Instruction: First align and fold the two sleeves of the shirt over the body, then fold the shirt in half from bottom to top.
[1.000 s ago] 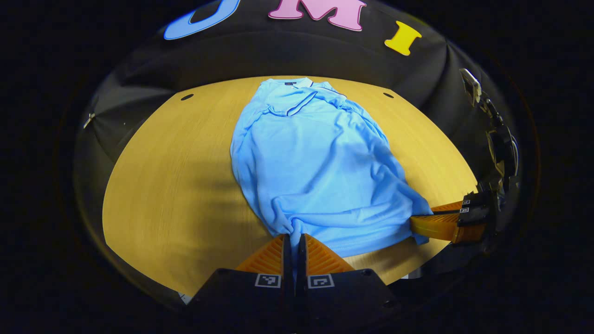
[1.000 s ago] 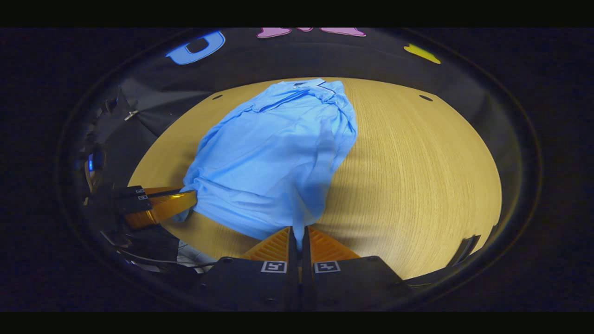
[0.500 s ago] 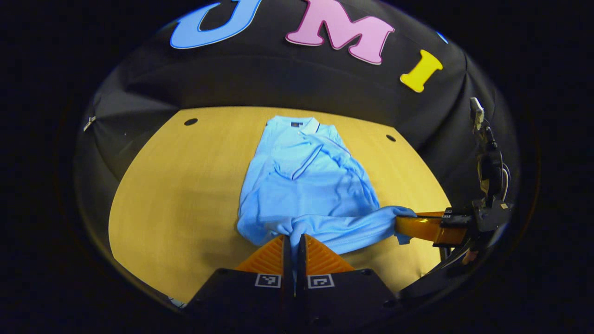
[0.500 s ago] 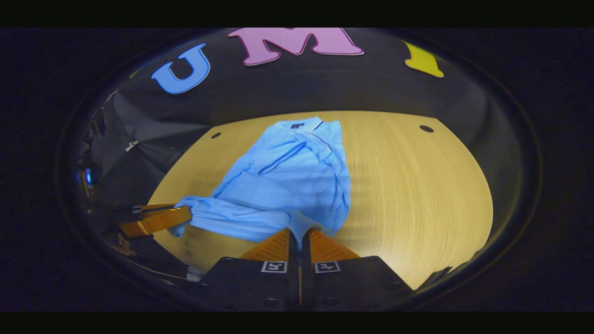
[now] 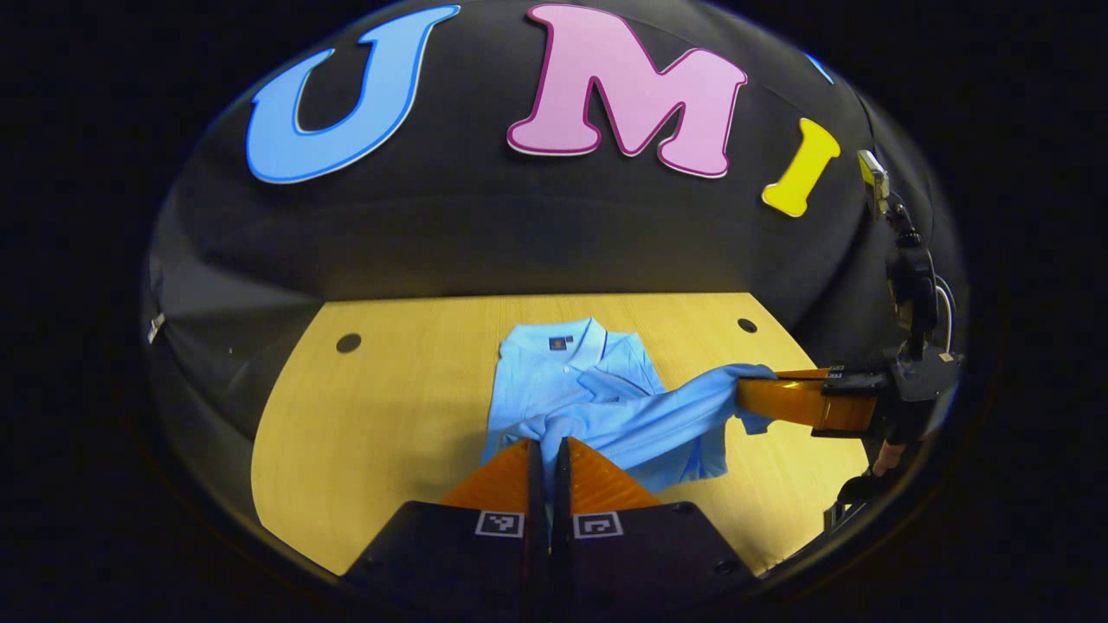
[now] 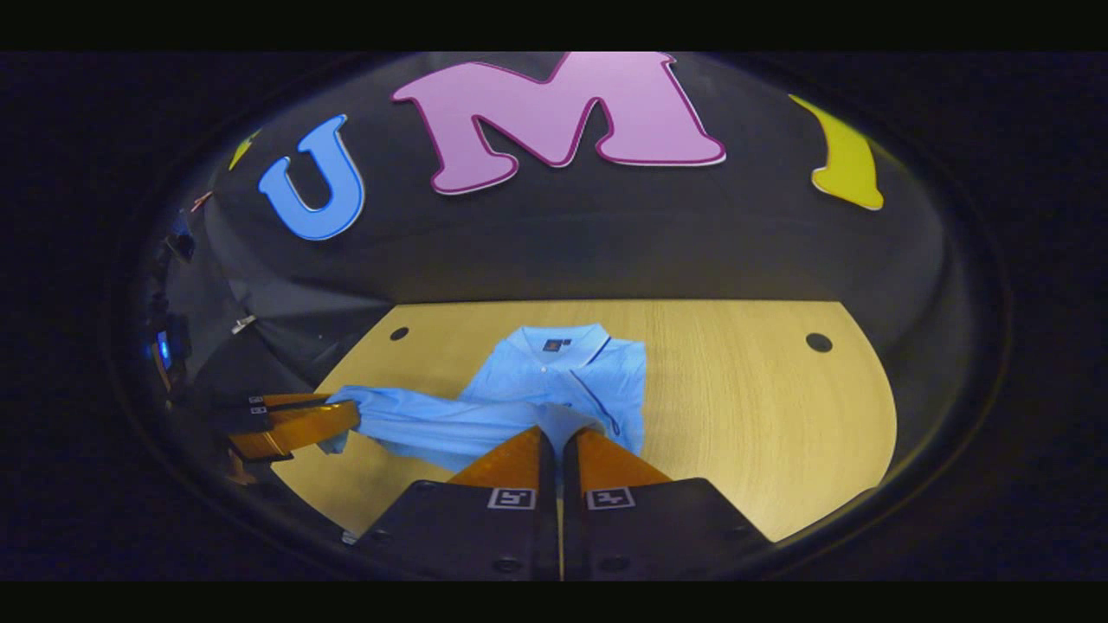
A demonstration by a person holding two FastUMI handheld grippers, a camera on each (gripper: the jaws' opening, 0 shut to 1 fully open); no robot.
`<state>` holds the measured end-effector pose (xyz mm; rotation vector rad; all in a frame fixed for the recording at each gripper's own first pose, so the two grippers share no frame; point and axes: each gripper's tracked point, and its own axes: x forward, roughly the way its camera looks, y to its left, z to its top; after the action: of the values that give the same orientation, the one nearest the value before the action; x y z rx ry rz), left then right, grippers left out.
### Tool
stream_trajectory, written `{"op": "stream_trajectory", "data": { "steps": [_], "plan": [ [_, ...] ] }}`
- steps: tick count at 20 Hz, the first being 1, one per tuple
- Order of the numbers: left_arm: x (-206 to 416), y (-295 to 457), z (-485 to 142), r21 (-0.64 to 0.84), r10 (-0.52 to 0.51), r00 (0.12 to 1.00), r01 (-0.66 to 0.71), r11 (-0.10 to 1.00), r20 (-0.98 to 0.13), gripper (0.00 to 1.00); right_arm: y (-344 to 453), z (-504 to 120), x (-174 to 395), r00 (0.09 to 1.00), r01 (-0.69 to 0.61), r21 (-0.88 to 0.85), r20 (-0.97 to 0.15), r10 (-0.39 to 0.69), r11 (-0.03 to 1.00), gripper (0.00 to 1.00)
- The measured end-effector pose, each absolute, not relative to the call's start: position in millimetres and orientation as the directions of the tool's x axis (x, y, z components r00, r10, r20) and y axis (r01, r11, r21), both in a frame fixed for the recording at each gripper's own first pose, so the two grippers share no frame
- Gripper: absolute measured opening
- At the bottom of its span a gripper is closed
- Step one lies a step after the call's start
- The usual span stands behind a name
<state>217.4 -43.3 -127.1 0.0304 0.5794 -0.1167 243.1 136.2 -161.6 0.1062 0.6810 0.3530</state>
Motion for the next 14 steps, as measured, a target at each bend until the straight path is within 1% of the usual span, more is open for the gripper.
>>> {"op": "stream_trajectory", "data": {
  "steps": [2, 3, 4, 5, 7, 13, 14],
  "plan": [
    [252.1, -40.2, -118.9, 0.003, -0.094, 0.841, 0.113, 0.994, -0.533, 0.06, 140.8, -155.5, 275.4, 0.730, -0.298, 0.196, -0.584, 0.355, 0.934, 0.00],
    [268.5, -38.2, -116.5, 0.008, -0.089, 0.844, 0.110, 0.994, -0.528, 0.06, 142.6, -155.1, 292.4, 0.734, -0.299, 0.190, -0.580, 0.353, 0.935, 0.06],
    [285.5, -35.5, -117.2, 0.012, -0.087, 0.846, 0.110, 0.994, -0.526, 0.06, 144.5, -155.2, 308.4, 0.739, -0.298, 0.190, -0.574, 0.353, 0.935, 0.01],
    [301.1, -32.8, -119.0, 0.019, -0.085, 0.848, 0.111, 0.994, -0.523, 0.06, 145.1, -157.3, 324.2, 0.743, -0.294, 0.187, -0.572, 0.347, 0.937, 0.01],
    [330.6, -28.5, -126.2, 0.030, -0.080, 0.848, 0.112, 0.993, -0.525, 0.06, 147.5, -168.5, 356.0, 0.743, -0.290, 0.185, -0.575, 0.343, 0.939, 0.07],
    [416.5, -16.2, -174.1, -0.010, -0.096, 0.848, 0.106, 0.994, -0.521, 0.06, 155.1, -220.6, 431.0, 0.742, -0.254, 0.178, -0.595, 0.310, 0.951, 0.06],
    [425.9, -13.0, -185.9, -0.014, -0.094, 0.847, 0.102, 0.995, -0.522, 0.06, 156.9, -231.8, 441.8, 0.737, -0.247, 0.181, -0.603, 0.306, 0.952, 0.12]
  ]
}}
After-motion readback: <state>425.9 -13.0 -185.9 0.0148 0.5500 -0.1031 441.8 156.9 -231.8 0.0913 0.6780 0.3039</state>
